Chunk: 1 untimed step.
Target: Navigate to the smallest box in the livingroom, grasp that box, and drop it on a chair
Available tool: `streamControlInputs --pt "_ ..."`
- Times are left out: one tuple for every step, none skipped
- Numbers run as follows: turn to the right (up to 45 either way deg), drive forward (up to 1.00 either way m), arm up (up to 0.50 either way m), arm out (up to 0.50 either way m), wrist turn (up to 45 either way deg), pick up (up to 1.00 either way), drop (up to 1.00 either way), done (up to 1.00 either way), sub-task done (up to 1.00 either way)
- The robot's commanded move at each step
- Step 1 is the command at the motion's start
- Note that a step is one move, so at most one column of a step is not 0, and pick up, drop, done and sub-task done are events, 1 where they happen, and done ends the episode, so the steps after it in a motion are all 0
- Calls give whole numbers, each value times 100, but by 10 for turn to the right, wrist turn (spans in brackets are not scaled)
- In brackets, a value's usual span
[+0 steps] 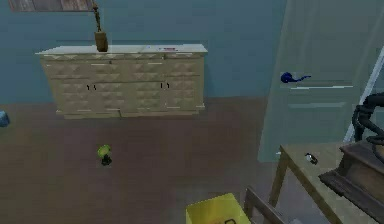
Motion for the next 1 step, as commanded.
streamControlInputs --pt "210 0 0 0 0 0 0 0 0"
